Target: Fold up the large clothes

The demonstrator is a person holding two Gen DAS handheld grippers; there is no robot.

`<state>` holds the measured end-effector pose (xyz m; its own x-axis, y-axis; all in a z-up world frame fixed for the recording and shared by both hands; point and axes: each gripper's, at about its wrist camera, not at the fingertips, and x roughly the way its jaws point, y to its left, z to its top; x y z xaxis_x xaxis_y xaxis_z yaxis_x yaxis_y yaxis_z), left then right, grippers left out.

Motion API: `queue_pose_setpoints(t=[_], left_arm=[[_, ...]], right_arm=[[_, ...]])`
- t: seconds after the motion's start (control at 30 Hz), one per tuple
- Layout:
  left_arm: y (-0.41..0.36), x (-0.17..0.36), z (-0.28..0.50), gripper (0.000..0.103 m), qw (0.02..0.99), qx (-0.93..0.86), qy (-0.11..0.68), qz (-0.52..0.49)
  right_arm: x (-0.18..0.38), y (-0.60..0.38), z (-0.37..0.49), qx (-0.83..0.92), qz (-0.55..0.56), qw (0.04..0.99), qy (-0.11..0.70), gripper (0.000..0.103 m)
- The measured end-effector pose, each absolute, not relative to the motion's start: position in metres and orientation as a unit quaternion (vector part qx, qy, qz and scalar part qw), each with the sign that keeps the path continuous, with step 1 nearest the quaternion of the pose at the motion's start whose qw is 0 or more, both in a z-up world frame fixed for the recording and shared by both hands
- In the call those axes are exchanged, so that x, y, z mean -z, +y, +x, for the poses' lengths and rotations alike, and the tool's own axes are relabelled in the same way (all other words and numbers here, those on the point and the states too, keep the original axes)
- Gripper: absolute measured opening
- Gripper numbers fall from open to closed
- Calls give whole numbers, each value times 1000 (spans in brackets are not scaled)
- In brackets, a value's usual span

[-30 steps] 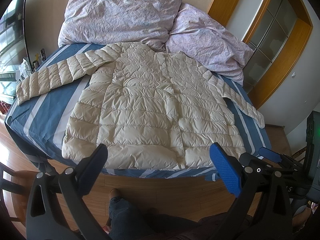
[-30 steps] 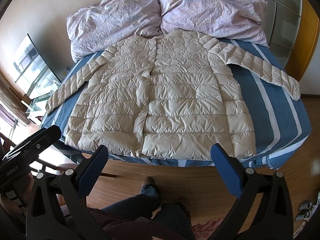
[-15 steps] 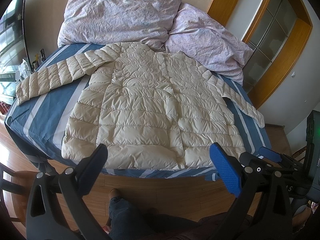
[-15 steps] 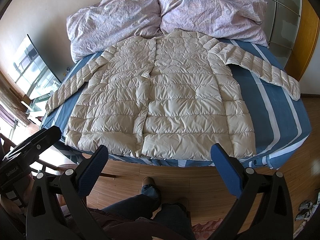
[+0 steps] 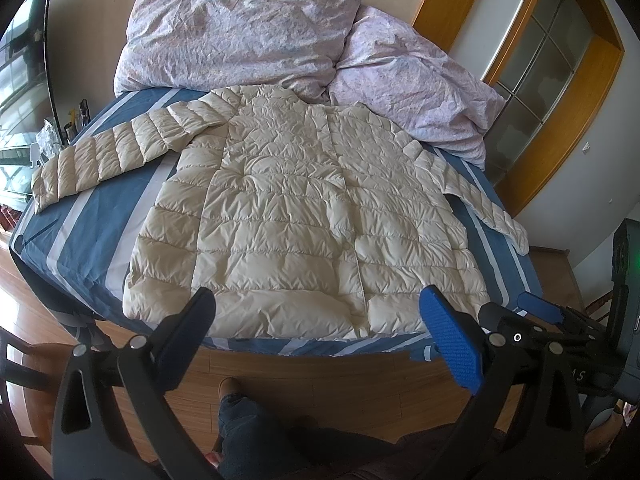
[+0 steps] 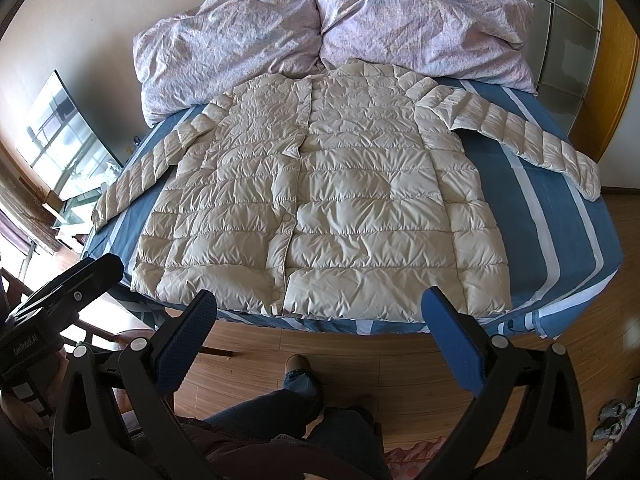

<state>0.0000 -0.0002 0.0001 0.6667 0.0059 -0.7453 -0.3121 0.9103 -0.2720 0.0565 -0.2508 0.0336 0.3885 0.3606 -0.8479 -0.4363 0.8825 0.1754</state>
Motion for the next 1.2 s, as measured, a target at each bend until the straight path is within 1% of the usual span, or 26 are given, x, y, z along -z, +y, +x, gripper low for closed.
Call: queue_pose_setpoints(t=[1.0,1.2], left_arm=[[0,0,0,101,892,-90,399,-191],[2,2,7,101,890,-93,404,-190]], right_arm=[[-29,-254,65,-240,-36,831,500,102],[-27,-253,80,-235,-28,833,500,102]])
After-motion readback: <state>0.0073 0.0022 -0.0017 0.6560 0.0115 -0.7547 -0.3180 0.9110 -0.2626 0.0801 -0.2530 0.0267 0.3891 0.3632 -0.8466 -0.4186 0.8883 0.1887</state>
